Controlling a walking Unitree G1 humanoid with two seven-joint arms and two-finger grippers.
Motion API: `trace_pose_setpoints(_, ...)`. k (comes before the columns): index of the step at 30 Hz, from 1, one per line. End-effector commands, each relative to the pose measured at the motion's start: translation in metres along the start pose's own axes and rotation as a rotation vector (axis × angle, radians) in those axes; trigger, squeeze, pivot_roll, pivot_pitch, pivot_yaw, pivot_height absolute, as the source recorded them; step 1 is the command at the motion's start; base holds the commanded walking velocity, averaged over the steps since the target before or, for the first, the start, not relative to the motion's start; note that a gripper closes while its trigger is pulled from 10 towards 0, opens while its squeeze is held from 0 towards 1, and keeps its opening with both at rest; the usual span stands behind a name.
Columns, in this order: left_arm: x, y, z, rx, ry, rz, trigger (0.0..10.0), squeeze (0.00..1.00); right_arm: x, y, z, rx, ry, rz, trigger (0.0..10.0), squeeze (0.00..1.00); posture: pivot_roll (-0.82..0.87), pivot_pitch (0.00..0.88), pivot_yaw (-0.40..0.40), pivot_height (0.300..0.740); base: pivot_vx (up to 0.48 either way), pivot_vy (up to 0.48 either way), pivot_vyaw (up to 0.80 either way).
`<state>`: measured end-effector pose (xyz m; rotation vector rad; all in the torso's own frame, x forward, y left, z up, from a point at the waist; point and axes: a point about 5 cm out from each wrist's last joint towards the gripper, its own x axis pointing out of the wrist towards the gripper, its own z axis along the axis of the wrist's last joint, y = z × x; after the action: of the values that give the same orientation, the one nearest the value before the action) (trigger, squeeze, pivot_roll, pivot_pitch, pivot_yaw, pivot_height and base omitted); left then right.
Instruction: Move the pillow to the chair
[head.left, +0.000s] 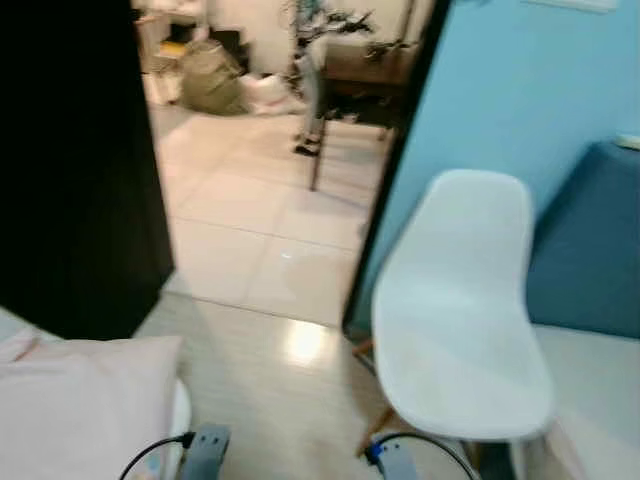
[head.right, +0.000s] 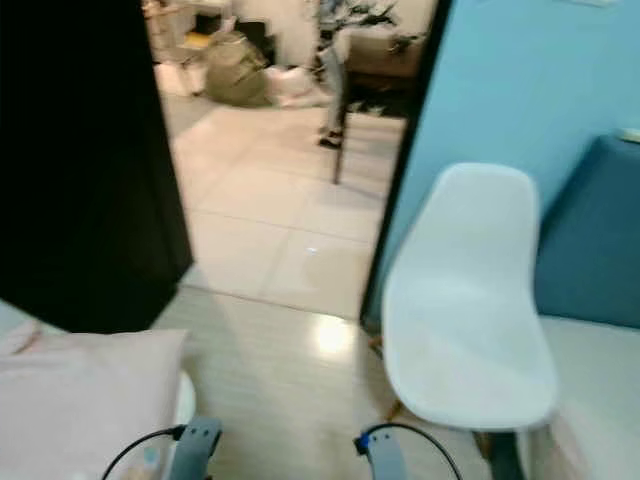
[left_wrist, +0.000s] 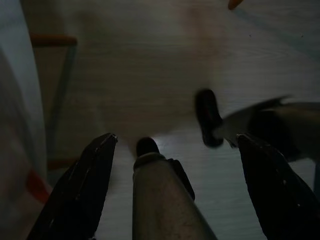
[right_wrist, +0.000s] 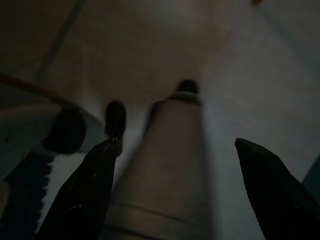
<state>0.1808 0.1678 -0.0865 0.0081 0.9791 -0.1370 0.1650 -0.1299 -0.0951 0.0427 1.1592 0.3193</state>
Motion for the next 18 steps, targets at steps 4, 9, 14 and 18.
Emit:
trace_pose_setpoints(4,0.0001,0.0000,0.0003,0.017,0.003,-0.001,10.0,0.00,-0.0004,-0.0023,0.0012,-0.024,0.000,-0.019,10.0,0.00,0.11,0.000,-0.055,0.740,0.000,0.000,-0.73)
trace_pose_setpoints(9,-0.0002,0.0011,-0.0002,0.017,0.004,-0.002,10.0,0.00,-0.0001,-0.0012,-0.0002,-0.022,0.002,-0.021,10.0,0.00,0.11,0.000,-0.049,0.740,0.000,0.000,-0.73)
trace_pose_setpoints(14,-0.0001,0.0008,0.0001,0.027,0.006,-0.006,10.0,0.00,0.0001,-0.0006,-0.0017,-0.018,0.004,-0.023,10.0,0.00,0.10,0.000,-0.045,0.740,0.000,0.000,-0.73)
trace_pose_setpoints(18,0.0000,0.0001,0.0000,0.029,0.008,-0.010,10.0,0.00,0.0000,-0.0010,-0.0023,-0.017,0.005,-0.025,10.0,0.00,0.10,0.000,-0.045,0.740,0.000,0.000,-0.73)
